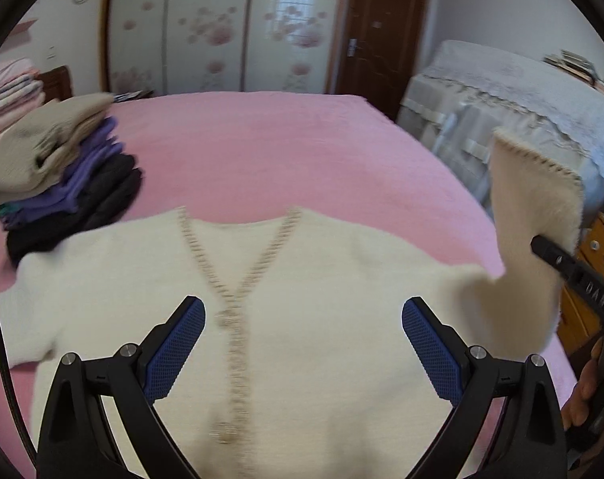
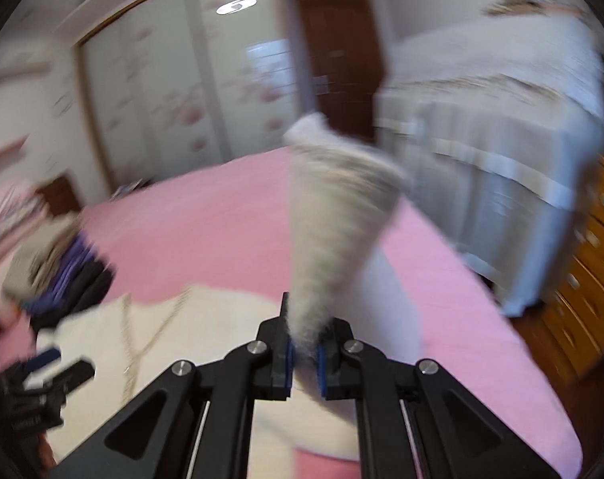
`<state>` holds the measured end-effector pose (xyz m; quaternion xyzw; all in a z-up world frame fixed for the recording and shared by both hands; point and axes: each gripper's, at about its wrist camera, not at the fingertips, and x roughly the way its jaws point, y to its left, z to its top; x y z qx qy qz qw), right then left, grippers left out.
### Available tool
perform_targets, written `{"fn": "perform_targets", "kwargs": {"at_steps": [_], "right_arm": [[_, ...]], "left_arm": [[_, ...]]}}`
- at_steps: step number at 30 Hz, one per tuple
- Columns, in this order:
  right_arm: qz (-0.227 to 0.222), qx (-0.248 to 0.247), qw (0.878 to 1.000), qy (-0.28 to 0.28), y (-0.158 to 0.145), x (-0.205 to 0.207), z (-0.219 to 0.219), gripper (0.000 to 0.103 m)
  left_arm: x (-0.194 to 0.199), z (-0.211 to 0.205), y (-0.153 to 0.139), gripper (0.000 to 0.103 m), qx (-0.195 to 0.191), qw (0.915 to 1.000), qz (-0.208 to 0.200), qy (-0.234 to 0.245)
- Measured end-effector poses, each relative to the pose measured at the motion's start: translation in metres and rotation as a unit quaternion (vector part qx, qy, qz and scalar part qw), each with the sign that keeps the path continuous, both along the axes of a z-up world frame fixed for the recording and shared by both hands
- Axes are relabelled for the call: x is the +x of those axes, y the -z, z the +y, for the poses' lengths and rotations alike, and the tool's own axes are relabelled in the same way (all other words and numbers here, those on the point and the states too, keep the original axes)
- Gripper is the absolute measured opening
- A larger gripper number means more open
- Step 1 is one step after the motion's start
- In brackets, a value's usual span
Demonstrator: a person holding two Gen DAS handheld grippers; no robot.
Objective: Fold large clothes
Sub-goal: 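Grasp the cardigan sleeve cuff with the right tool and lift it, then lay the held sleeve across the cardigan body and open the right tool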
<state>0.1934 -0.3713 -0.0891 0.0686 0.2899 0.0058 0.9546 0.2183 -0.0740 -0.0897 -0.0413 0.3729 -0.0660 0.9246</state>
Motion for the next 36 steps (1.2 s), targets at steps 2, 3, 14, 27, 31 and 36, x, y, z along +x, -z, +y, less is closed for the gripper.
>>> {"fn": "perform_targets", "kwargs": {"at_steps": [2,3,14,27,31,36], "right_arm": [[0.025,-0.013,0.999,-0.032,0.021,0.017,0.037,0.008],[0.037,-0.02,0.998,-0.043,0.032,0.023,0.052,0.008],[0.163,-0.131,0.971,-0.12,0.136,0.023,0.138,0.038],[0.106,-0.088,0.988,-0.067,0.072,-0.037,0.082,0.049],[0.131,-0.036,0.99,-0.032,0.091,-0.047,0.05,0.049],[0.16,0.003,0.987,-0.006,0.113,-0.056,0.027,0.049]], "left_arm": [[0.006,0.028,0.012,0.099,-0.002,0.9996,0.018,-0.019],[0.008,0.035,0.017,0.099,-0.003,0.9994,0.026,-0.023],[0.034,0.061,0.081,0.099,-0.059,0.9917,0.115,-0.002],[0.071,-0.008,0.124,0.099,-0.187,0.9583,0.198,0.087],[0.085,-0.027,0.145,0.087,-0.209,0.9472,0.227,0.087],[0.104,-0.055,0.164,0.027,-0.193,0.9433,0.251,0.1]]}}
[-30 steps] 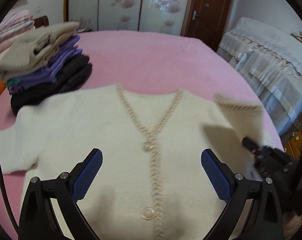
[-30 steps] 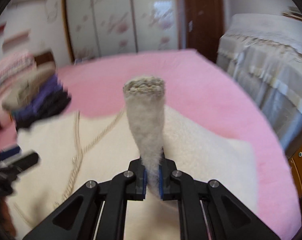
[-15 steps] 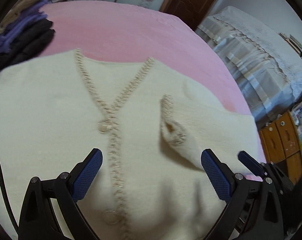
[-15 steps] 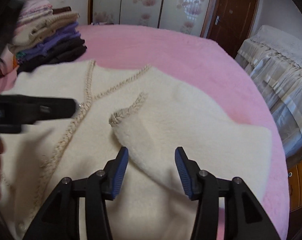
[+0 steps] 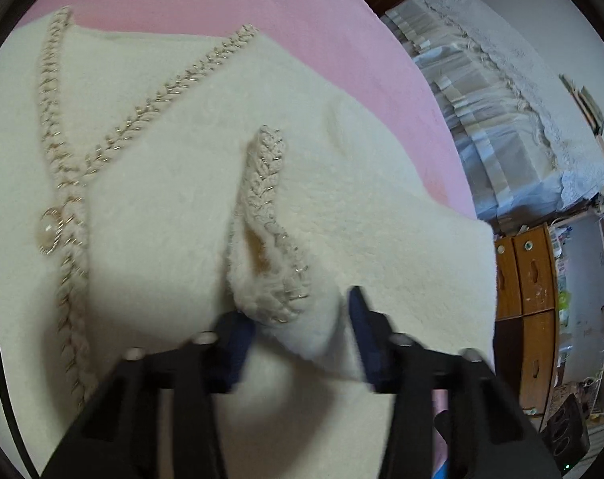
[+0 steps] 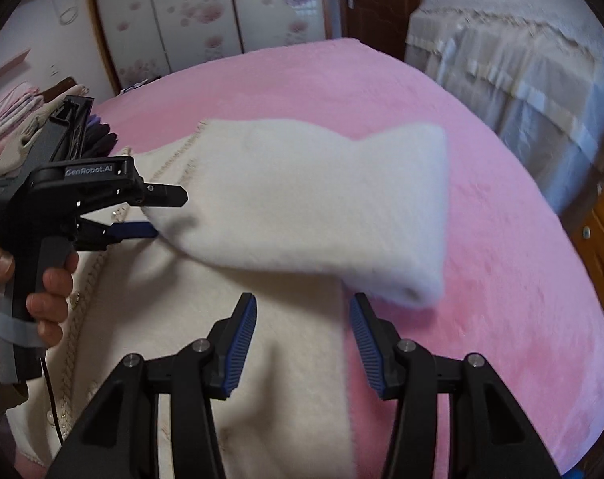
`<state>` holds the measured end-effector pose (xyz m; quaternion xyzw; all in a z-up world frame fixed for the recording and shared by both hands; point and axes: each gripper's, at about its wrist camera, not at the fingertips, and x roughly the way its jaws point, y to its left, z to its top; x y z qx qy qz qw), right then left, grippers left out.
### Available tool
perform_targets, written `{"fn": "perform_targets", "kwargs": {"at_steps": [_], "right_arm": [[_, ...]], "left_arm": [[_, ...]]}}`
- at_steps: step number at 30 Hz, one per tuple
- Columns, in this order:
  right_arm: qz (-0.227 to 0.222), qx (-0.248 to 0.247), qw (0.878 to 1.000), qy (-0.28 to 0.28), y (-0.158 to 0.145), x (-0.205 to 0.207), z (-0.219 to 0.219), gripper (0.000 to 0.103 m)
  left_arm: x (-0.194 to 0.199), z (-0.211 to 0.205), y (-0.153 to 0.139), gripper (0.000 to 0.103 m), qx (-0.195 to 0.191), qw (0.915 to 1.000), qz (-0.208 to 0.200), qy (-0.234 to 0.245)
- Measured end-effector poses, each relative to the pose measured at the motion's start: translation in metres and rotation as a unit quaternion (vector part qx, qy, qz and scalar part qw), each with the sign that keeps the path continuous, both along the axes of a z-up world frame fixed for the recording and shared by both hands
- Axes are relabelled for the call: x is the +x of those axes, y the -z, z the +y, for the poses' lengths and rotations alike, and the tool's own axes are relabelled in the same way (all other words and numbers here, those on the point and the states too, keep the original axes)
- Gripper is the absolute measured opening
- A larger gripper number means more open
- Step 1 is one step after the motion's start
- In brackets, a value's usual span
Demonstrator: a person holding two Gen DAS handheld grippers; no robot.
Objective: Fold large clothes
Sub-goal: 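Lay the held sleeve across the cardigan body and open the right tool, then grasp the braided front edge with the left tool, fold it toward the center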
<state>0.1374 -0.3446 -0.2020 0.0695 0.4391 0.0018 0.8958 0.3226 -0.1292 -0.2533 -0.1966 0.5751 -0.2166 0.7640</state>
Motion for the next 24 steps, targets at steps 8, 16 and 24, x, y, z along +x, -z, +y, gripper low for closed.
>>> {"fn": "perform_targets", "kwargs": {"at_steps": [8,16,24], "right_arm": [[0.011,0.013,1.0,0.021,0.01,0.008,-0.017,0.049],[0.006,0.079,0.996,0.031,0.011,0.048,-0.024,0.049],[-0.015,0.051,0.999,-0.01,-0.002,0.051,0.011,0.049]], "left_arm": [[0.015,-0.048,-0.087,0.007,0.083,0.9907,-0.107,0.01],[0.026,-0.037,-0.213,0.007,0.076,0.9697,-0.23,-0.035],[0.03,0.046,-0.216,0.007,0.137,0.9539,-0.24,-0.118]]}}
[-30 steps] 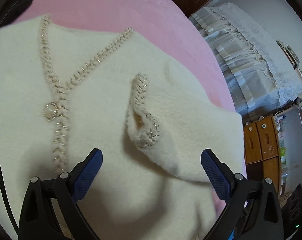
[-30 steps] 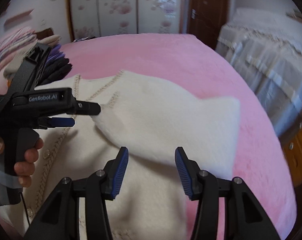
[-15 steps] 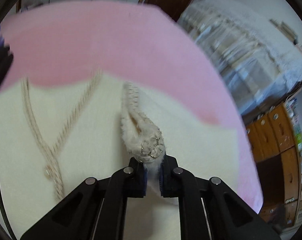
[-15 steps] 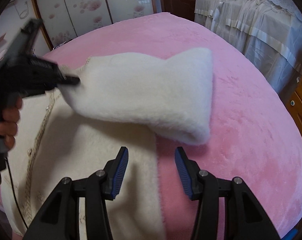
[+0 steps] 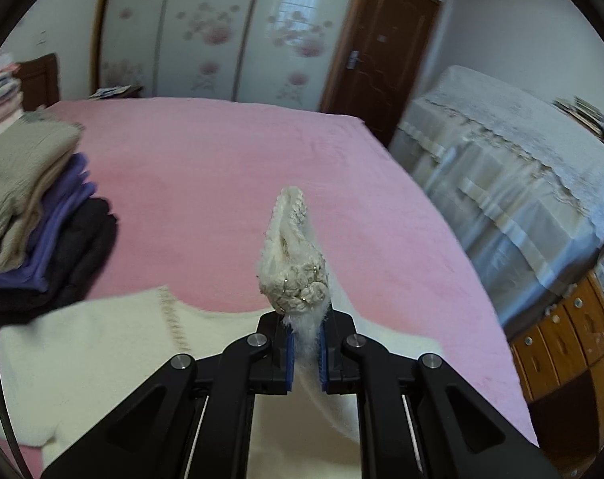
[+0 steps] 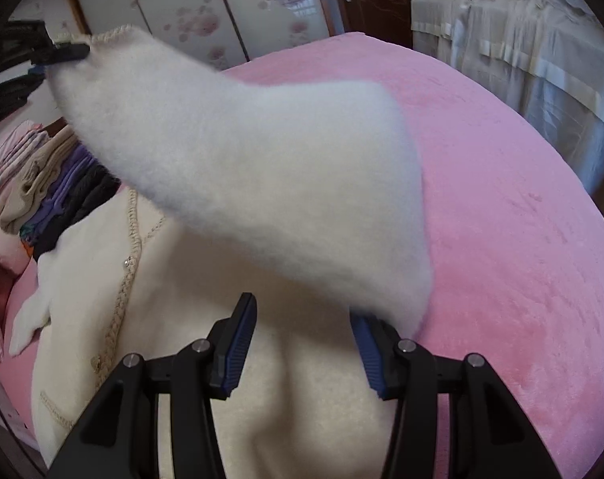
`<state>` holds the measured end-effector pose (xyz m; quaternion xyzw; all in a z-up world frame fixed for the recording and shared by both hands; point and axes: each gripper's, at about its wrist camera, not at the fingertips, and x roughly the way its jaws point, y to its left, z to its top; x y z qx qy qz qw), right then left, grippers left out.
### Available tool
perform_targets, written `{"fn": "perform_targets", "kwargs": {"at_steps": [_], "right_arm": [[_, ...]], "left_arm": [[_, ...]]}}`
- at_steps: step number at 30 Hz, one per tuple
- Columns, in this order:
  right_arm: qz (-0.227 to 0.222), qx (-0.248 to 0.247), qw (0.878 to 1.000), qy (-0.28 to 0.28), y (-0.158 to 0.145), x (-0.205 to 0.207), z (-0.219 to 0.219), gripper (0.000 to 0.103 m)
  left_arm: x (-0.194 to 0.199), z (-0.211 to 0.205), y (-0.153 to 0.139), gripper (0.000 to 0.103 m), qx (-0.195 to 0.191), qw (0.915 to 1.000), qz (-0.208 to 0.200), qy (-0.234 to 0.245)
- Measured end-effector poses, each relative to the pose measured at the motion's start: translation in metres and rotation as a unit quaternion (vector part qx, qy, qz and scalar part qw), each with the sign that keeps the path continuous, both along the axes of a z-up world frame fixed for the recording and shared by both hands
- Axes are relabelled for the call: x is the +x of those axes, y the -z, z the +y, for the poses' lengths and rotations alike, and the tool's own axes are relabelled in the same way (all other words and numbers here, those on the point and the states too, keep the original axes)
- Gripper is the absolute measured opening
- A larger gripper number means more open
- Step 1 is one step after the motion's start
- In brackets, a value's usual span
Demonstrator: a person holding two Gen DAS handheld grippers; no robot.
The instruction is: Fold large clothes
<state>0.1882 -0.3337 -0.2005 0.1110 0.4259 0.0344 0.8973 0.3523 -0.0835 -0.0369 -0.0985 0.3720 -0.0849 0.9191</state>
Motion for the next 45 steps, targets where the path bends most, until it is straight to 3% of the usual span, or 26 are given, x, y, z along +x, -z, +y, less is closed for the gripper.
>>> {"fn": "perform_targets", "kwargs": {"at_steps": [3,6,11,15,19,21,23,26,31,36,38,40,42,45], "right_arm": [[0.007,-0.002,1.0,-0.006,0.008,-0.002,-0.003,0.047],[0.018,-0.011,1.0,-0.005,0.013,-0.002,-0.003,0.047],[0.027,-0.013,0.999,0.015,0.015,-0.006,-0.014,0.047],[0.047,-0.026,0.998,0.029,0.022,-0.008,-0.024,0.047],[0.053,-0.043,0.997,0.042,0.022,-0.004,-0.034,0.047],[0.055,-0.041,0.997,0.045,0.019,-0.005,-0.034,0.047],[0.052,-0.037,0.997,0.045,0.012,-0.005,-0.033,0.047],[0.037,-0.042,0.998,0.038,-0.005,-0.008,-0.028,0.047],[-0.006,-0.054,0.998,0.034,-0.042,-0.008,-0.018,0.047],[-0.018,-0.082,0.996,0.025,-0.058,0.031,0.0,0.046],[-0.006,-0.08,0.997,0.015,-0.052,0.053,0.006,0.045],[0.022,-0.06,0.998,0.006,-0.039,0.072,0.012,0.025],[0.049,-0.04,0.998,0.002,-0.023,0.079,0.013,0.015],[0.07,-0.051,0.996,0.004,-0.002,0.073,0.012,0.014]], "left_arm": [[-0.007,0.045,0.031,0.007,-0.013,0.999,0.036,-0.024],[-0.026,0.07,0.076,0.007,0.001,0.9973,0.064,-0.037],[-0.048,0.103,0.163,0.007,0.014,0.9898,0.132,-0.052],[-0.064,0.115,0.206,0.009,0.005,0.9857,0.159,-0.054],[-0.074,0.11,0.21,0.014,0.014,0.9885,0.141,-0.051],[-0.075,0.115,0.207,0.024,-0.003,0.9866,0.154,-0.053],[-0.073,0.121,0.2,0.051,-0.017,0.9847,0.166,-0.05],[-0.083,0.132,0.169,0.071,-0.023,0.9875,0.143,-0.062],[-0.079,0.13,0.119,0.072,-0.014,0.9949,0.083,-0.055],[-0.052,0.104,0.113,0.072,0.011,0.9963,0.075,-0.04],[-0.038,0.091,0.122,0.072,0.02,0.9953,0.087,-0.038],[-0.026,0.082,0.139,0.071,0.025,0.9933,0.105,-0.04],[-0.018,0.077,0.158,0.07,0.029,0.9907,0.125,-0.046],[-0.009,0.077,0.189,0.064,0.047,0.9854,0.156,-0.05]]}}
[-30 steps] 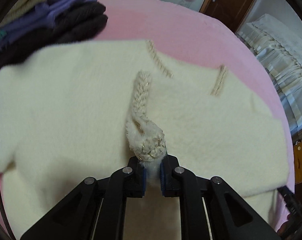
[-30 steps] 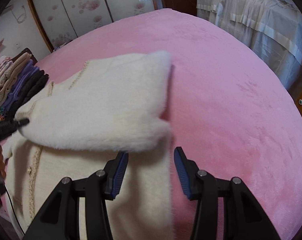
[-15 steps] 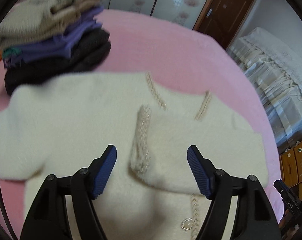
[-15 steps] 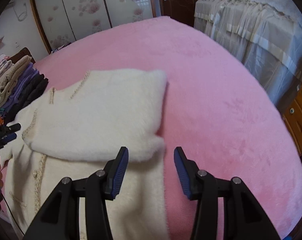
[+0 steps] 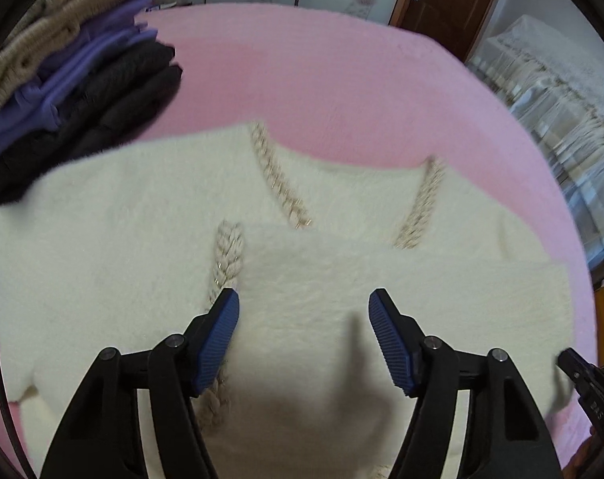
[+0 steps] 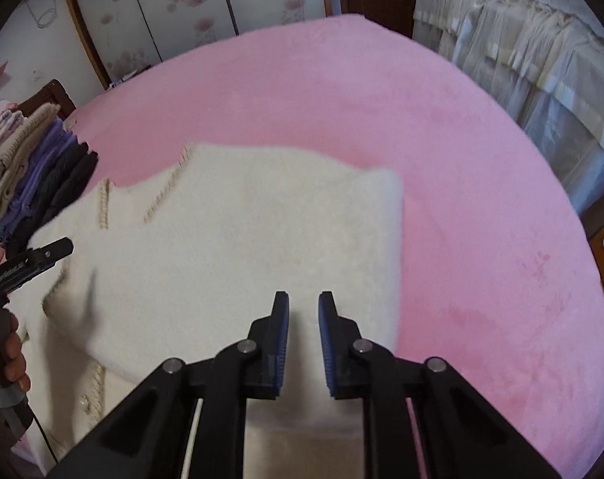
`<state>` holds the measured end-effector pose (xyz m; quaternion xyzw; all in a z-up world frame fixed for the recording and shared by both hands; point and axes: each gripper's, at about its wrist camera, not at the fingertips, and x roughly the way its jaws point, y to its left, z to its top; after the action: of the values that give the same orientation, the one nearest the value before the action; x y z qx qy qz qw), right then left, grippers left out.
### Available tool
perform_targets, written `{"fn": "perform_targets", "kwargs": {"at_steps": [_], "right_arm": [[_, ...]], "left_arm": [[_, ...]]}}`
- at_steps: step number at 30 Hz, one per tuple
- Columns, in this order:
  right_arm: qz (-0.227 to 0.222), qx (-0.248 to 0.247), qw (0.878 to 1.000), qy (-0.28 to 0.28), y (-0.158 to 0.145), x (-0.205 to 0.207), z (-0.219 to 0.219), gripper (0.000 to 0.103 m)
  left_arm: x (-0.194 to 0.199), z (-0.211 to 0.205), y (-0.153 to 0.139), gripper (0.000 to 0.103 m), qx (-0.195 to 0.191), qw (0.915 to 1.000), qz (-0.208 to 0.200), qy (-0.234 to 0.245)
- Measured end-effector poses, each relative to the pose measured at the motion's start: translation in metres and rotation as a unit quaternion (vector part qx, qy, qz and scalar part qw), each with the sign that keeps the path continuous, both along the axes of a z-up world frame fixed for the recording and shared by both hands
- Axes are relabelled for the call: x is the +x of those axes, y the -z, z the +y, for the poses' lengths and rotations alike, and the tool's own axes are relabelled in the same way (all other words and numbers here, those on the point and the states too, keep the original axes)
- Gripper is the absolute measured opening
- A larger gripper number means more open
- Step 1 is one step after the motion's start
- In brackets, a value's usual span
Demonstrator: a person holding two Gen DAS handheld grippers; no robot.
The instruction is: Fold large clothes
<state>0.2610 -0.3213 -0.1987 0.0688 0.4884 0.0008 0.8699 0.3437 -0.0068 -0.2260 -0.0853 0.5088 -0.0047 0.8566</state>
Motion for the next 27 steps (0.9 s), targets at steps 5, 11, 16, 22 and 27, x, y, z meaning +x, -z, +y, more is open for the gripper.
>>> {"fn": "perform_targets", "kwargs": {"at_steps": [5,11,16,22,27], "right_arm": [[0.015,-0.004,1.0,0.014,0.029,-0.012,-0.022,0.0],[-0.021,-0.001,1.0,0.002,-0.007,-0.001,-0.012,0.0],[-0.041,0.003,0.999,-0.012,-0.025,0.045,0.0,0.0],[-0.014,0.003,1.0,0.002,-0.002,0.094,0.0,0.001],[0.006,-0.004,0.999,0.031,0.022,0.103,-0.023,0.0]], "left_arm": [[0.0,-0.008,0.017,0.061,0.04,0.9989,-0.006,0.026],[-0.001,-0.016,0.003,0.061,0.036,0.9979,-0.021,0.051],[0.016,-0.019,-0.006,0.067,0.02,0.9979,-0.036,0.051],[0.038,-0.017,0.01,0.067,0.014,0.9989,-0.01,0.045],[0.041,-0.011,0.017,0.067,0.0,0.999,-0.009,0.045]]}}
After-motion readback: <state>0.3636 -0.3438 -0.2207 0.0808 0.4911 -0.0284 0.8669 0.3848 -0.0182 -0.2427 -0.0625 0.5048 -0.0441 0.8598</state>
